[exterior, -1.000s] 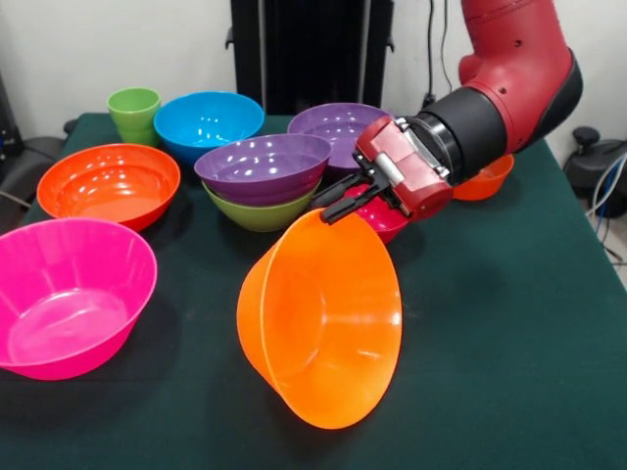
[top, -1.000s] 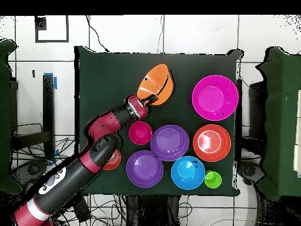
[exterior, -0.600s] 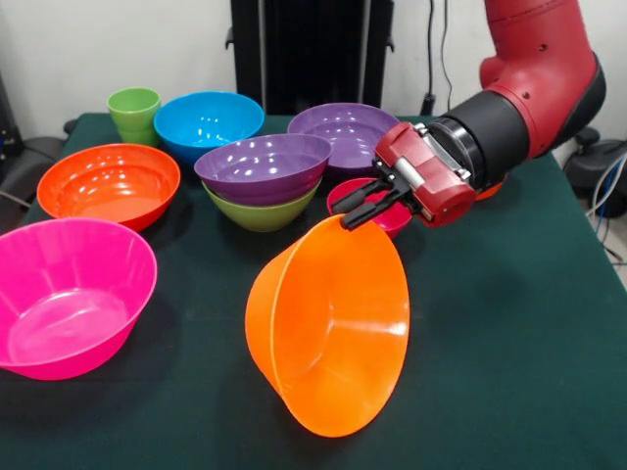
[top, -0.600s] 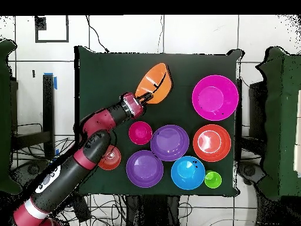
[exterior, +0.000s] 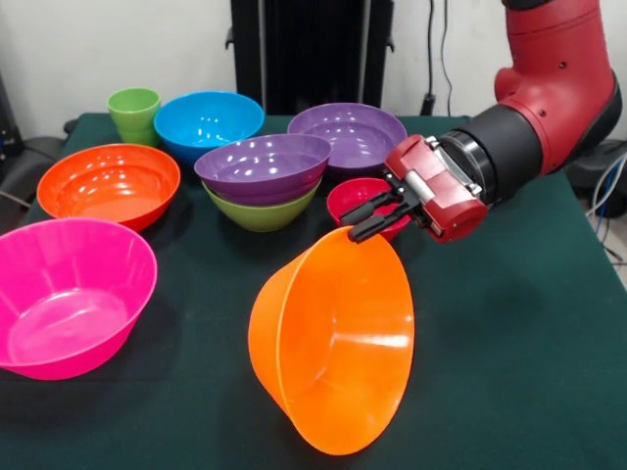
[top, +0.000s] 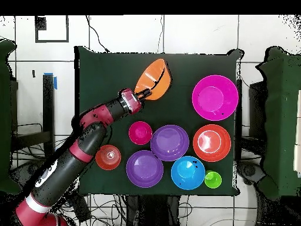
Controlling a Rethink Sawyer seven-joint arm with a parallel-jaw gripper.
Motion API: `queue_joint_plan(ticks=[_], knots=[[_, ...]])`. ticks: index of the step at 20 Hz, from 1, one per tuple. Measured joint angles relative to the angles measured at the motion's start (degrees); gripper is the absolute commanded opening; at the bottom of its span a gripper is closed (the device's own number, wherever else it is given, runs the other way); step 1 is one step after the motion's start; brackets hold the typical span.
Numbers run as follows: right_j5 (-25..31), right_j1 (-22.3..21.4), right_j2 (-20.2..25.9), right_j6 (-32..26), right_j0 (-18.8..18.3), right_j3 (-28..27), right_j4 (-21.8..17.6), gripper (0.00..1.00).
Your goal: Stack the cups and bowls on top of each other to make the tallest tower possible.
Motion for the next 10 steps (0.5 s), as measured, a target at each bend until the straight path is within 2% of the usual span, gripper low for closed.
queue_joint_plan(ticks=[10], knots=[[3.92, 3.41, -7.53, 6.87, -3.15, -2.68, -0.19, 0.00]])
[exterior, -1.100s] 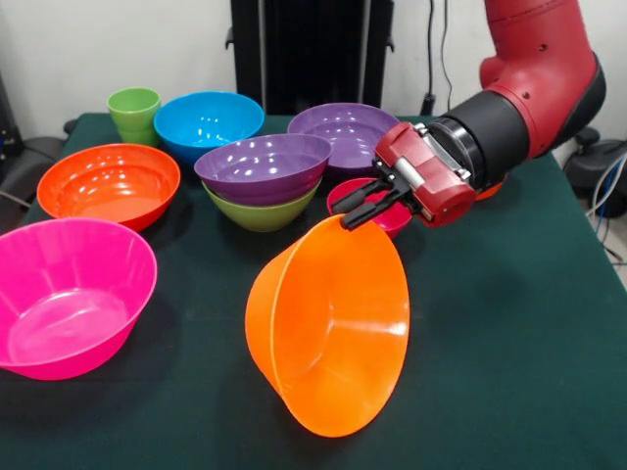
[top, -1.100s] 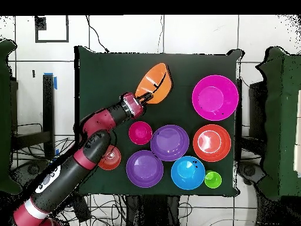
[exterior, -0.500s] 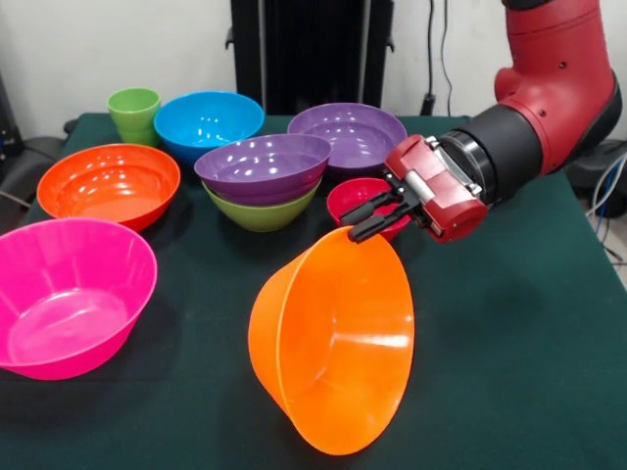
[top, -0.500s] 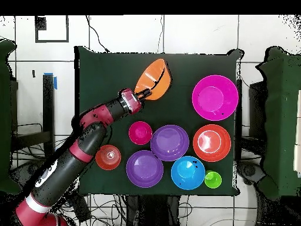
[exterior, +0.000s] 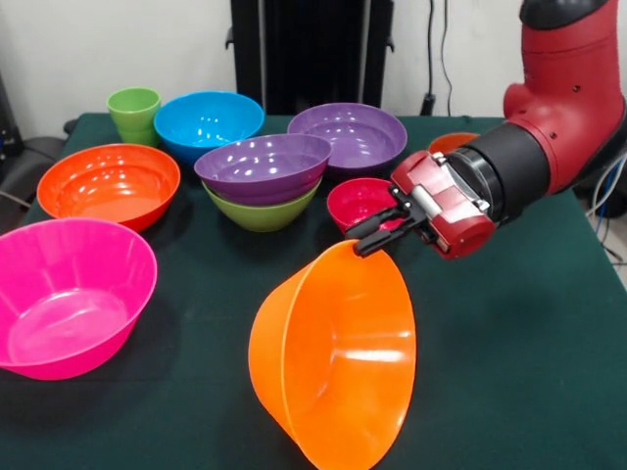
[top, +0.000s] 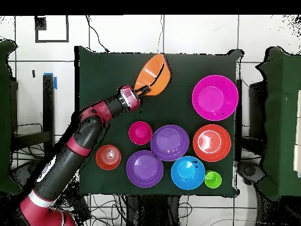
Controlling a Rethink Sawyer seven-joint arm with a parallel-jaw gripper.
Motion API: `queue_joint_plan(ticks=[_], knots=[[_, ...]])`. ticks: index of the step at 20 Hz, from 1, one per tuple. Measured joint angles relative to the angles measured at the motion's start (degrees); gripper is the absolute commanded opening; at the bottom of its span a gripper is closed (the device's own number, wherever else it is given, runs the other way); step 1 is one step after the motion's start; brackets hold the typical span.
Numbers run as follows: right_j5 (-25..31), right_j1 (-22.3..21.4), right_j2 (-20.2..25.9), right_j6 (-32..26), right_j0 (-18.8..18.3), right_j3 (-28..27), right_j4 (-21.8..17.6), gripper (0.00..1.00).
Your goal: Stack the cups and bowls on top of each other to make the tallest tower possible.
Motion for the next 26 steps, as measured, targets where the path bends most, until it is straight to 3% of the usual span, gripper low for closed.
queue_joint_plan(ticks=[12, 26], knots=[[6.78, 2.37, -4.66, 5.67, -1.46, -4.64, -0.88, 0.00], [7.55, 4.50, -4.74, 9.58, -1.30, -7.16, -1.03, 0.00]])
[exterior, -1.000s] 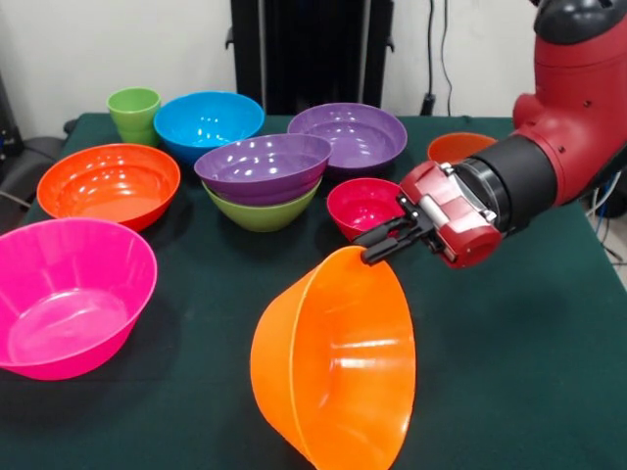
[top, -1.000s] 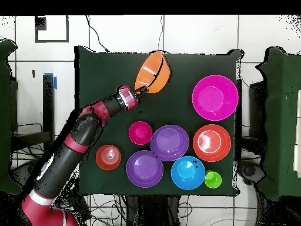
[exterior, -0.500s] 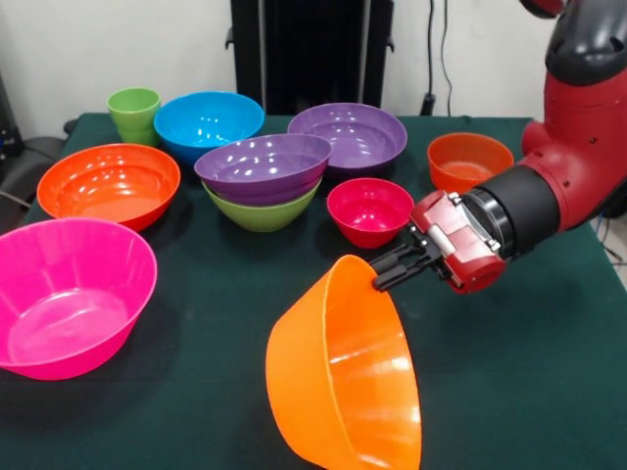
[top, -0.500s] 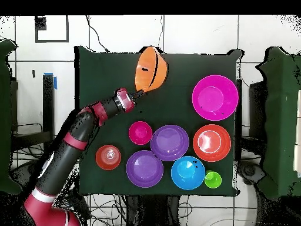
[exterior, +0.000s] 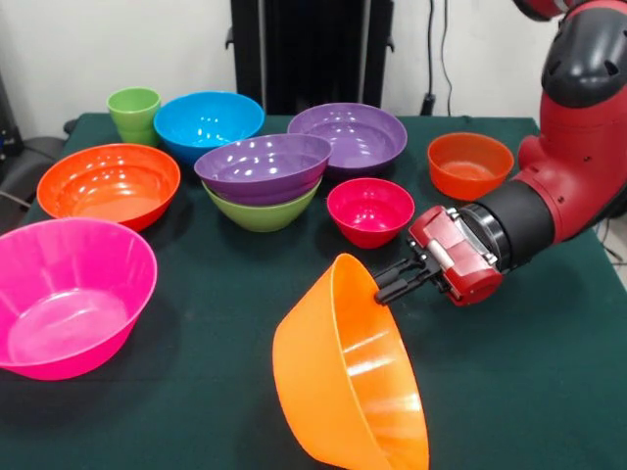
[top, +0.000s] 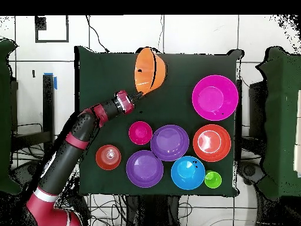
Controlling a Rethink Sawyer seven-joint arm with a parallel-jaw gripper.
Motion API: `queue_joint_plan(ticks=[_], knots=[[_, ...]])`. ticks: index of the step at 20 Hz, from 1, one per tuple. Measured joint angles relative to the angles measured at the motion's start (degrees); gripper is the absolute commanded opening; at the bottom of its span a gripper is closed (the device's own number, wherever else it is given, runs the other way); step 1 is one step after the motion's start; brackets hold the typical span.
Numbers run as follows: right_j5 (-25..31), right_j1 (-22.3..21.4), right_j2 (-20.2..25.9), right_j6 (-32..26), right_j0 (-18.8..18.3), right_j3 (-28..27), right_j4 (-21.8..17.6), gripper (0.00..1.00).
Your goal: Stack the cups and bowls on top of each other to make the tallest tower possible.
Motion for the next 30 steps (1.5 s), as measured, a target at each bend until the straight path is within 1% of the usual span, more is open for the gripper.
queue_joint_plan(ticks=[6, 11, 15, 18, 19, 24, 26, 28, 30], knots=[[0.00, 0.08, 0.44, 2.23, 1.07, 0.00, 0.00, 0.00], [-0.01, -0.09, 1.27, 2.73, 2.36, 0.00, -0.26, 0.00], [-0.02, -1.24, 4.67, 2.73, 4.64, 0.32, -1.00, 0.00], [-1.36, -3.71, 10.06, 2.73, 7.77, 1.79, -2.87, 0.00], [-1.83, -4.29, 11.11, 2.73, 8.31, 2.16, -3.33, 0.00], [-8.47, -10.25, 19.71, 2.71, 11.83, 5.81, -8.88, 0.00], [-12.30, -13.50, 23.21, 2.71, 12.65, 7.67, -12.34, 0.00], [-17.65, -18.30, 27.32, 2.71, 12.87, 10.22, -17.94, 0.00], [-20.99, -21.75, 29.72, 2.71, 12.66, 11.93, -22.32, 0.00]])
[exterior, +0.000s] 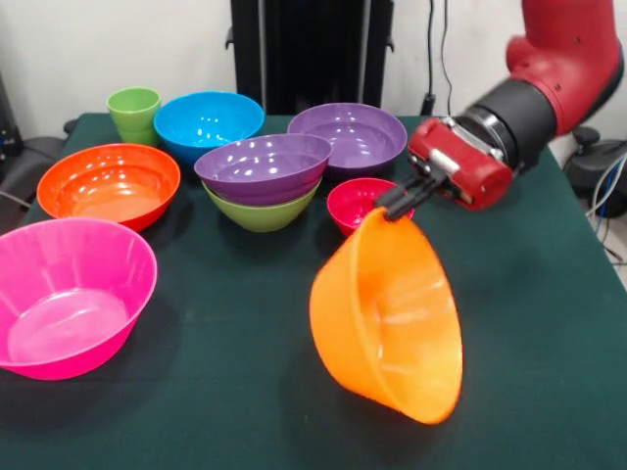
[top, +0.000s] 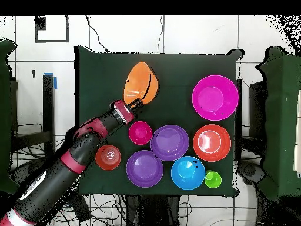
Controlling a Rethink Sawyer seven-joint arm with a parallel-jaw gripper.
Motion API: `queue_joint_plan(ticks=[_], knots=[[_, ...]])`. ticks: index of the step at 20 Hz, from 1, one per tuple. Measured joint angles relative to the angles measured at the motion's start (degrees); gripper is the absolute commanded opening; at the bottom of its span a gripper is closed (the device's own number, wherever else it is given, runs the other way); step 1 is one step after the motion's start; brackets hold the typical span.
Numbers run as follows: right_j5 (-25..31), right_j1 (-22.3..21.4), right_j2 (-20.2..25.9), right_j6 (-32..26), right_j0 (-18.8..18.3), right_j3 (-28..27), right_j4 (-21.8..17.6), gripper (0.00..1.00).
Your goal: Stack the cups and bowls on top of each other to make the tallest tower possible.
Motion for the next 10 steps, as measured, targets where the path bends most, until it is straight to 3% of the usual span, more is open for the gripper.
queue_joint_plan(ticks=[8, 10], knots=[[-6.86, -10.50, 5.04, 0.00, -2.41, 4.53, -15.40, 0.00], [-8.87, -13.44, 5.76, 0.00, -4.08, 5.55, -20.79, 0.00]])
